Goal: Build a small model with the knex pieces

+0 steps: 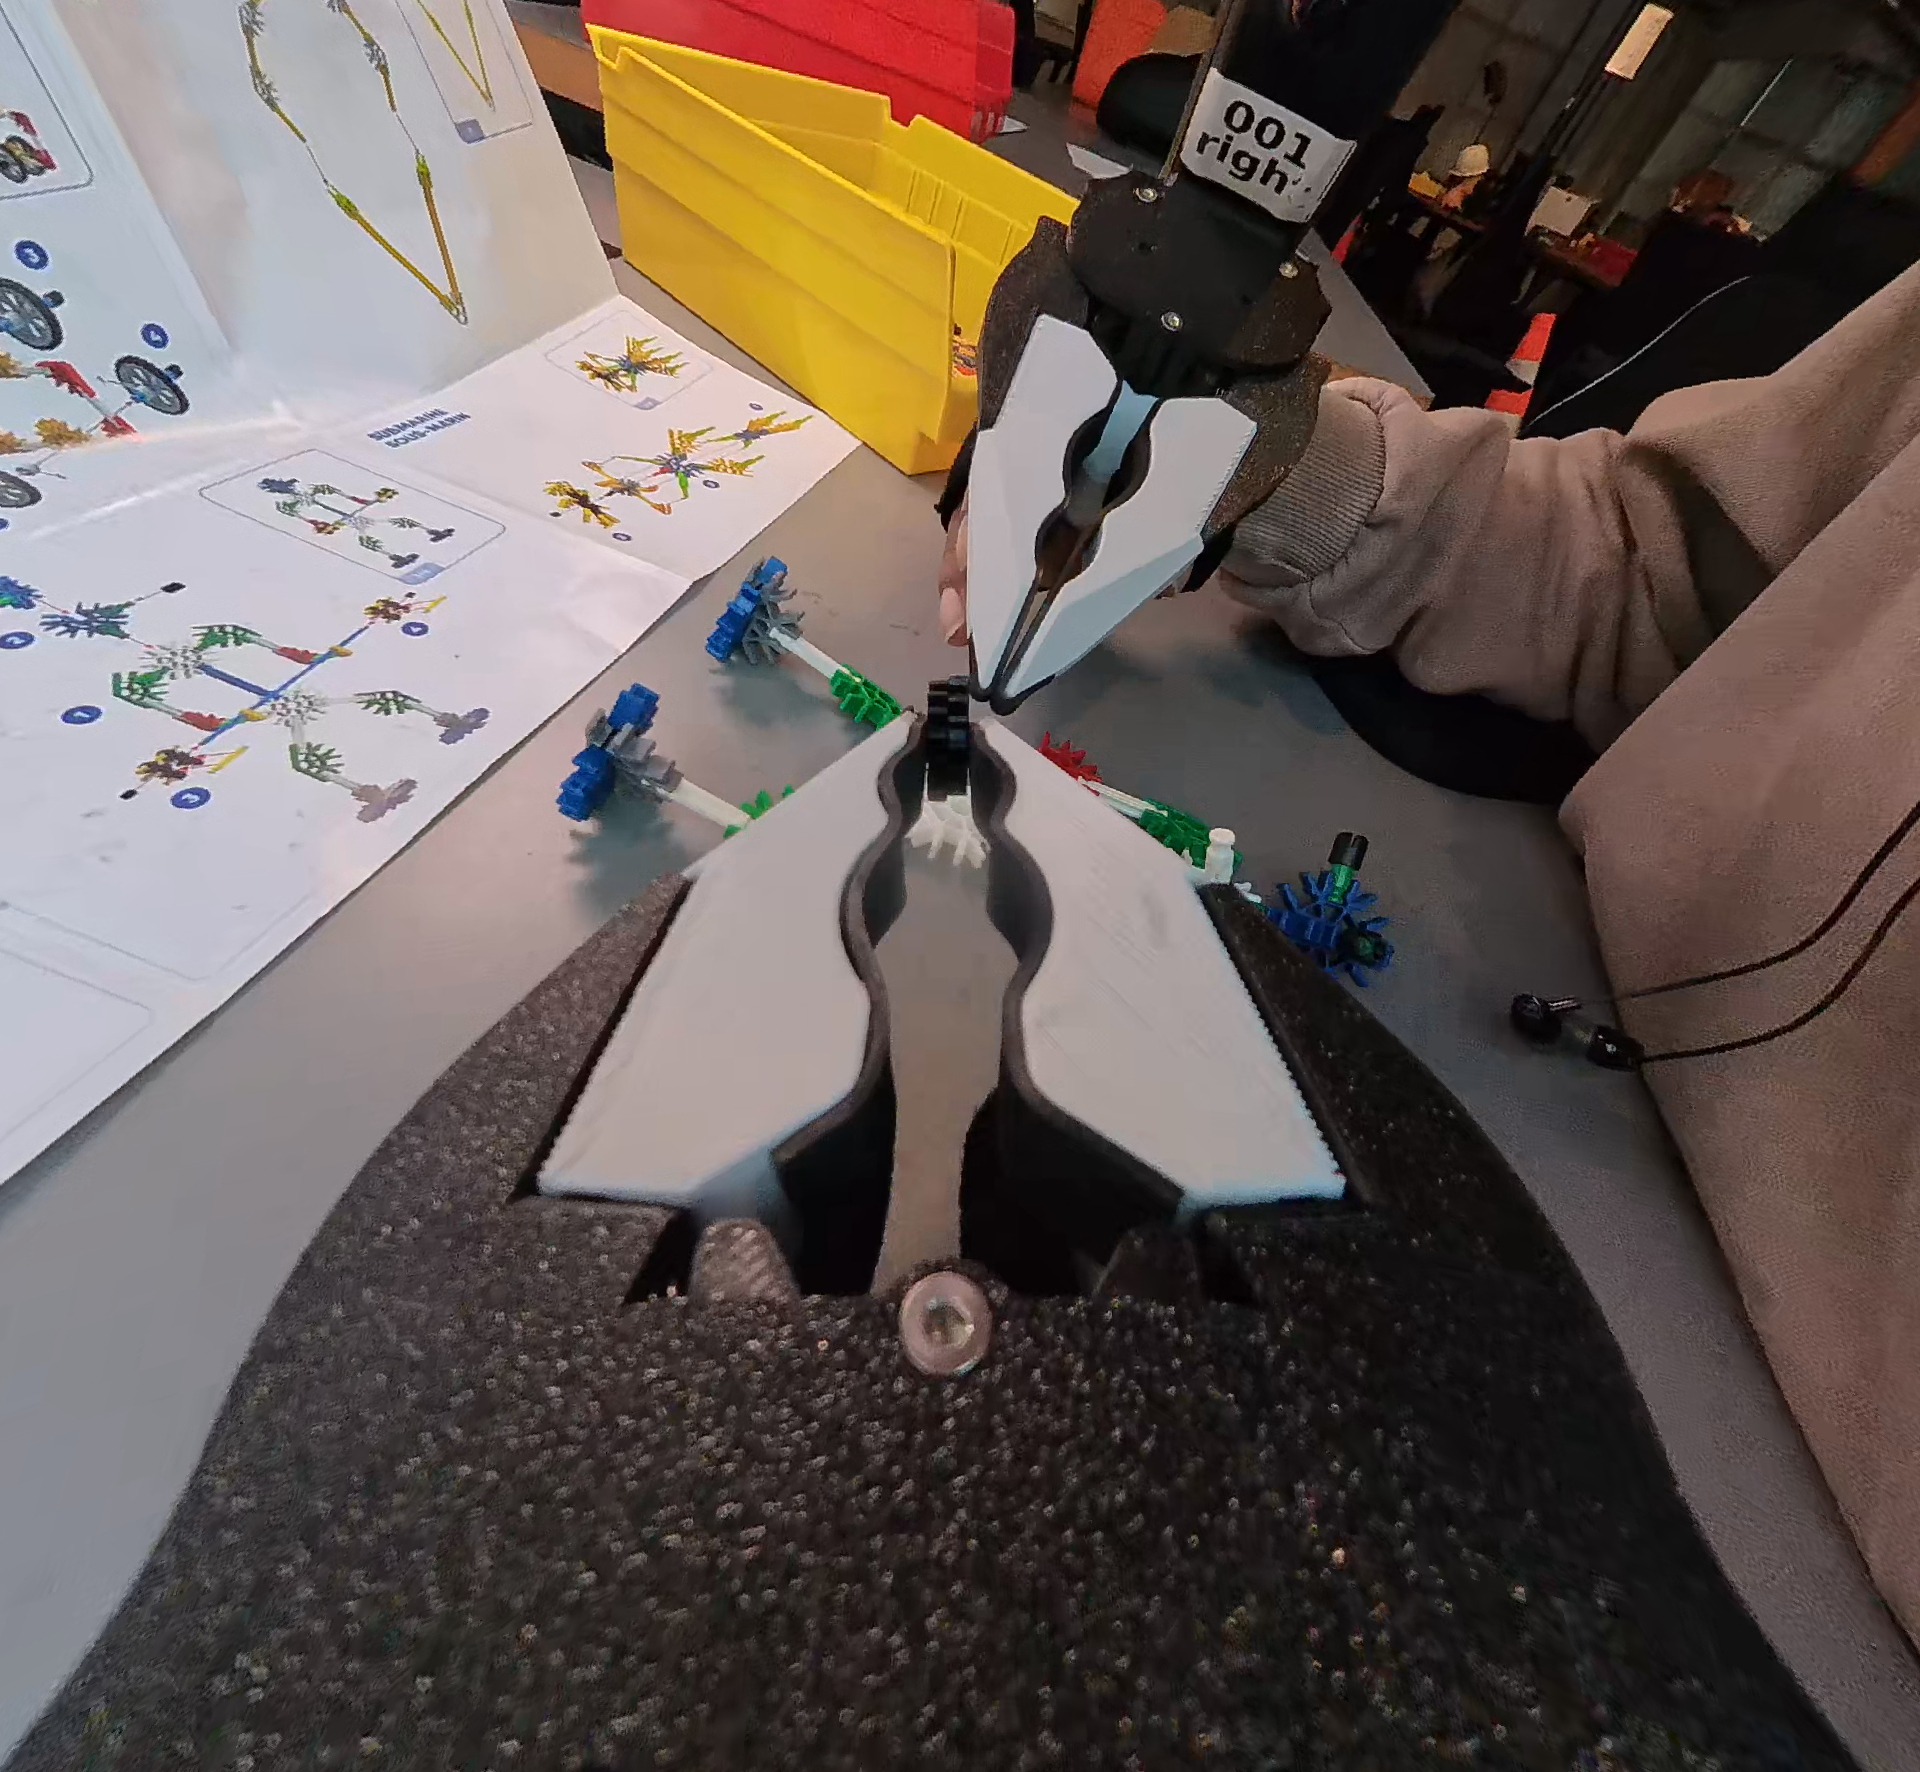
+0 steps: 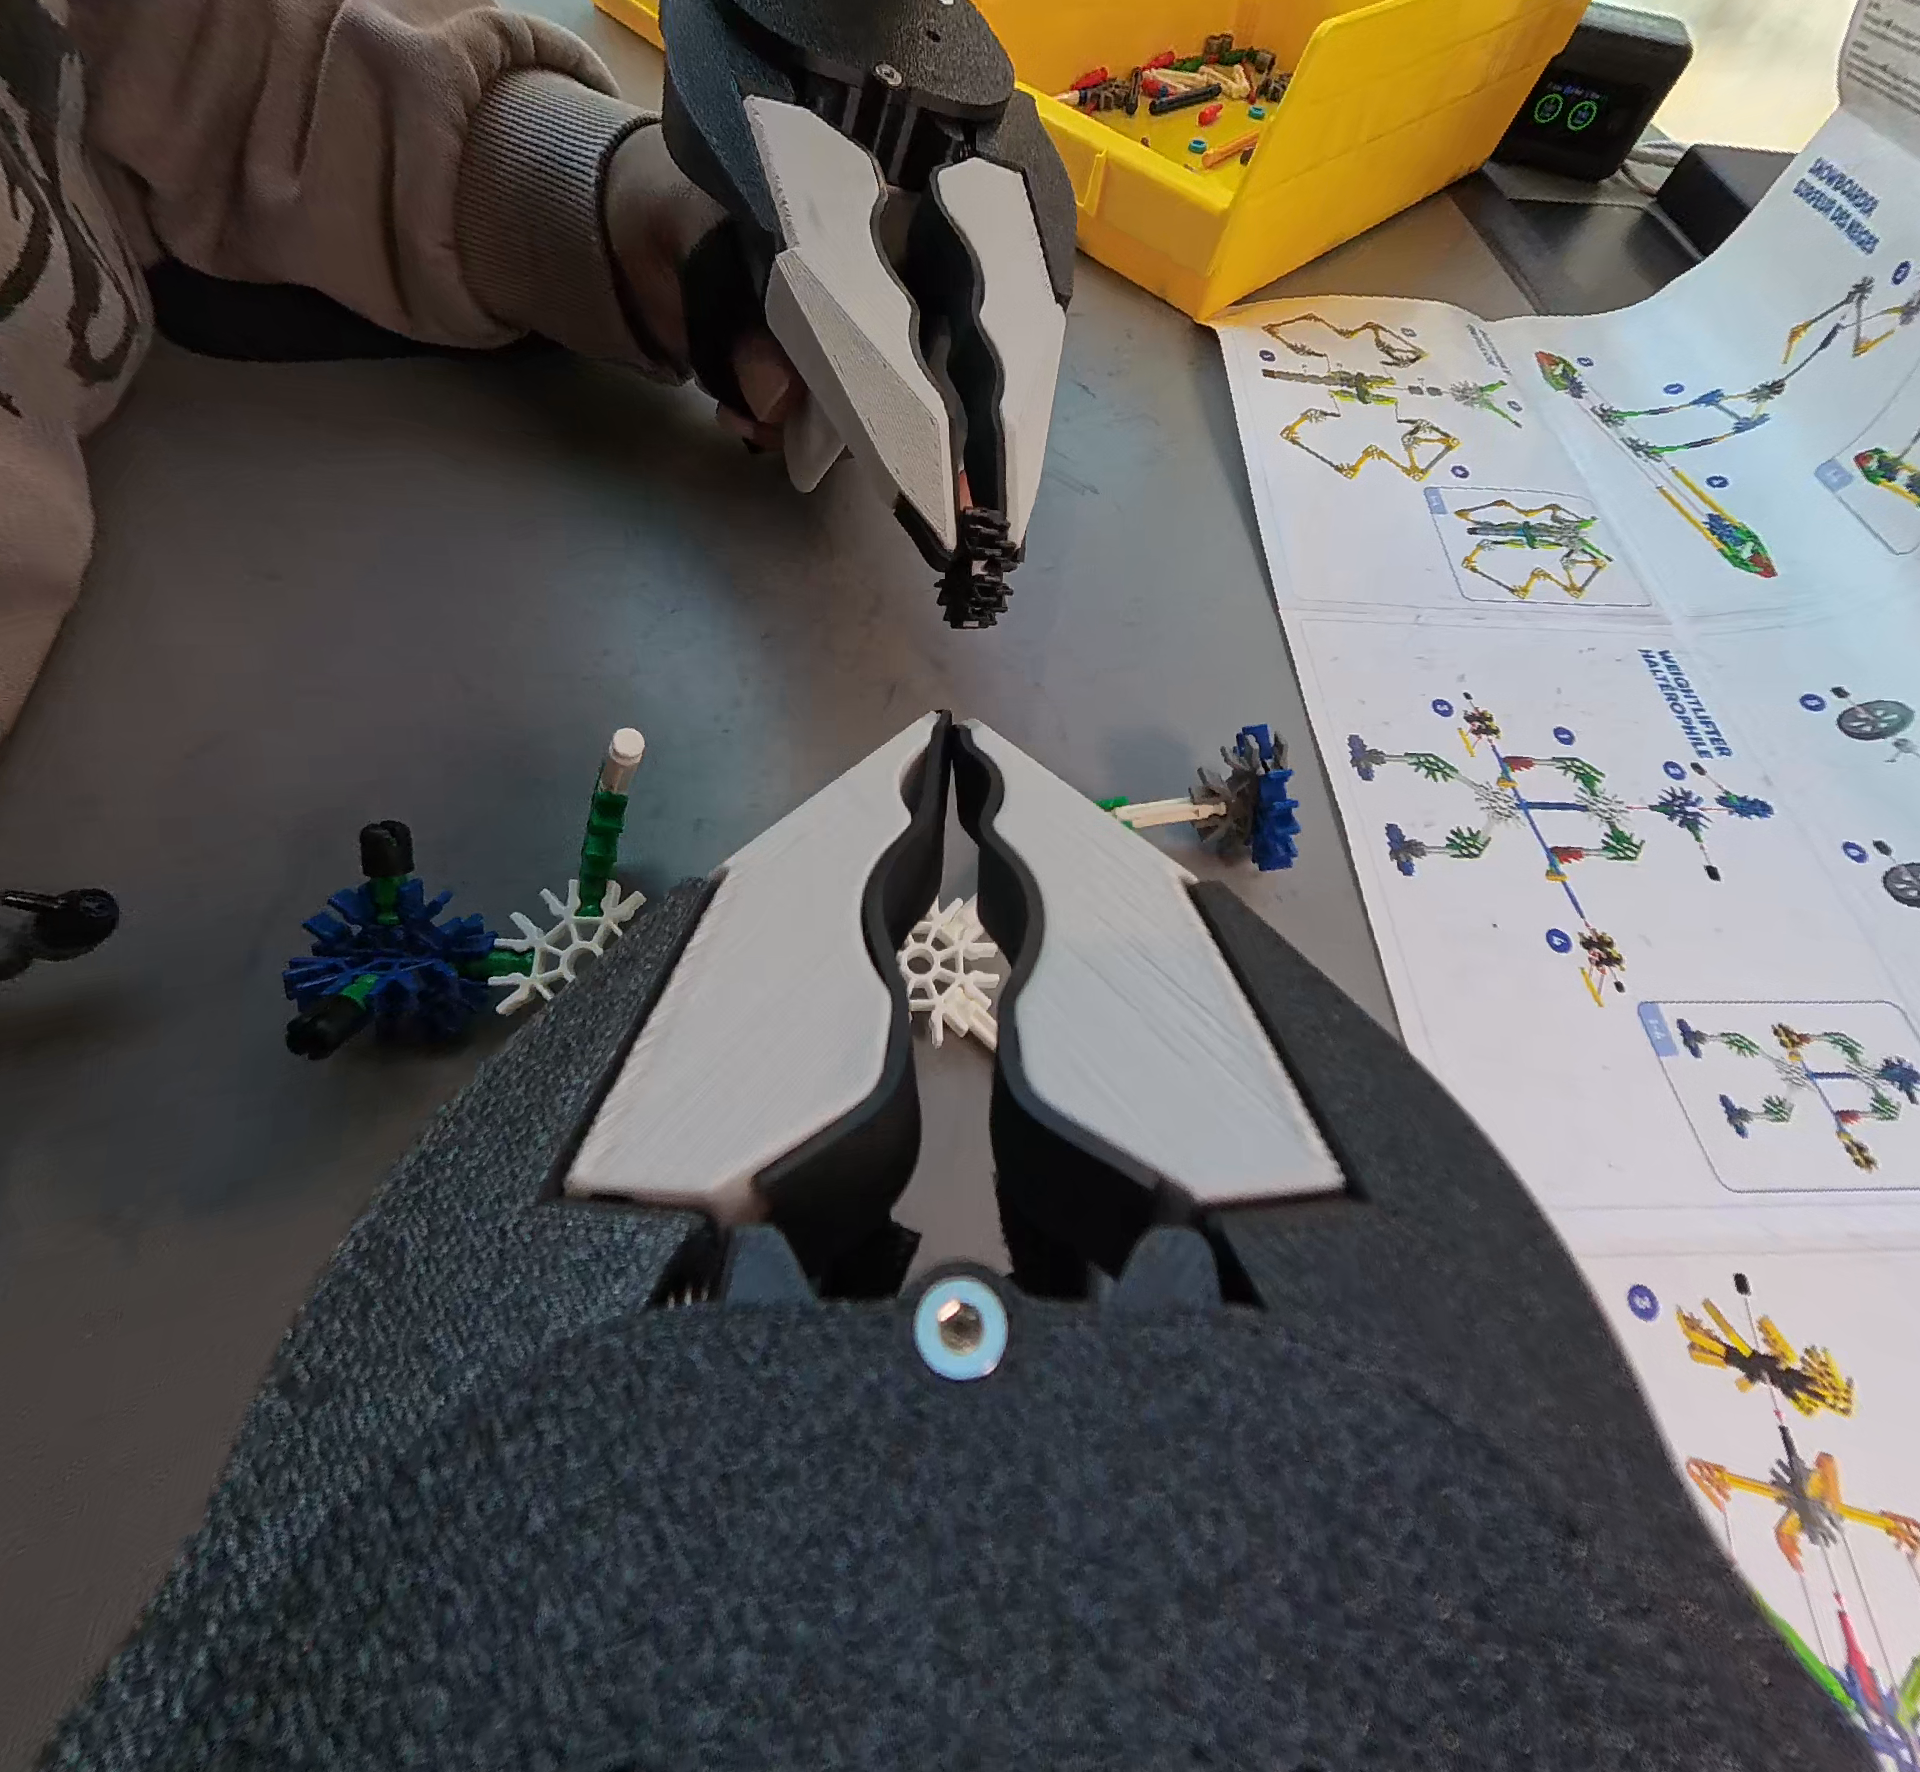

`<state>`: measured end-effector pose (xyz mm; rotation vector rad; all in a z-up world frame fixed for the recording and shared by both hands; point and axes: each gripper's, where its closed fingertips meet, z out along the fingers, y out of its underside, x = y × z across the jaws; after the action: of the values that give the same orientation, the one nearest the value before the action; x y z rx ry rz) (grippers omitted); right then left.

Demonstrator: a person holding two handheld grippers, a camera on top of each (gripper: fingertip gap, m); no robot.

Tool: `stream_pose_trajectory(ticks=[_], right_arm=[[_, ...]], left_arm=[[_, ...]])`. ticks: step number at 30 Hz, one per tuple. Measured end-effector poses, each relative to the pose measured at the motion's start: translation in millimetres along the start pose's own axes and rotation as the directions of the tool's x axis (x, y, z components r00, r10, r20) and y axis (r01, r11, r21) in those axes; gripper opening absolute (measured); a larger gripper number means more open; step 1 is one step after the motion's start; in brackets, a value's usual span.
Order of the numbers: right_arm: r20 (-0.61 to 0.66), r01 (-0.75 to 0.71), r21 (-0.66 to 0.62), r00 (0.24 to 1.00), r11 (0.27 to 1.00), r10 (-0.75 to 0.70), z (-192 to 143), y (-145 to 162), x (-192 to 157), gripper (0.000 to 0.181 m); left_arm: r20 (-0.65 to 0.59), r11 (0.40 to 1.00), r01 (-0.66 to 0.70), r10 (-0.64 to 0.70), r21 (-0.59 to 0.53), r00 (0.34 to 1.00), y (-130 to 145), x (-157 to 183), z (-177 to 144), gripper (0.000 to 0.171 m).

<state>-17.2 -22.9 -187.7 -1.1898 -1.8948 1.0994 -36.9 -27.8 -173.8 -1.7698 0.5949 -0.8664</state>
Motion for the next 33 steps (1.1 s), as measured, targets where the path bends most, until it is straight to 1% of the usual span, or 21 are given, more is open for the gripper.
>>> stream_pose_trajectory(ticks=[4, 8, 12, 16, 22, 25, 27, 28, 30, 33], right_arm=[[-0.014, 0.02, 0.003, 1.0, 1.0, -0.02, -0.1, -4.3, -0.3, 0.0], [-0.035, 0.031, 0.016, 0.999, 0.999, -0.03, -1.9, -10.2, 2.8, 0.0], [-0.077, 0.031, 0.055, 0.997, 0.998, -0.026, -8.8, -20.8, 10.4, 0.0], [-0.122, 0.055, 0.069, 0.991, 0.996, -0.047, -16.1, -29.5, 15.3, 0.0], [-0.159, 0.086, 0.088, 0.985, 0.992, -0.072, -24.0, -36.7, 18.2, 0.0], [-0.181, 0.074, 0.093, 0.982, 0.993, -0.056, -24.6, -34.1, 23.1, 0.0], [-0.194, 0.098, 0.083, 0.978, 0.992, -0.08, -26.0, -37.5, 23.6, 0.0], [-0.22, 0.122, 0.071, 0.97, 0.99, -0.104, -30.2, -42.9, 25.9, 0.002], [-0.274, 0.167, 0.09, 0.952, 0.982, -0.137, -46.0, -65.0, 25.5, 0.002], [-0.34, 0.185, 0.132, 0.931, 0.974, -0.131, -75.9, -94.5, 6.2, 0.006]], left_arm=[[0.02, 1.0, -0.02, 0.02, 0.015, 1.0, -2.3, -1.2, -0.1, 0.007], [0.039, 0.992, -0.066, 0.062, 0.111, 0.997, -16.9, -1.4, -5.0, 0.007], [0.044, 0.985, -0.072, 0.066, 0.159, 0.997, -24.8, -3.4, -7.6, 0.007], [0.088, 0.981, -0.09, 0.075, 0.17, 0.993, -28.5, -7.1, -10.0, 0.007], [0.14, 0.984, -0.125, 0.107, 0.125, 0.984, -22.4, -8.3, -7.8, 0.007], [0.157, 0.99, -0.083, 0.065, 0.115, 0.985, -17.5, -16.6, -6.0, 0.007], [0.167, 0.988, -0.059, 0.034, 0.144, 0.985, -23.0, -20.8, -6.7, 0.007], [0.166, 0.985, -0.043, 0.015, 0.168, 0.986, -26.9, -21.1, -7.6, 0.007], [0.178, 0.981, -0.035, 0.0, 0.191, 0.984, -34.1, -19.0, -10.8, 0.007], [0.204, 0.972, -0.055, 0.008, 0.228, 0.979, -47.6, -4.1, -18.0, 0.007]])
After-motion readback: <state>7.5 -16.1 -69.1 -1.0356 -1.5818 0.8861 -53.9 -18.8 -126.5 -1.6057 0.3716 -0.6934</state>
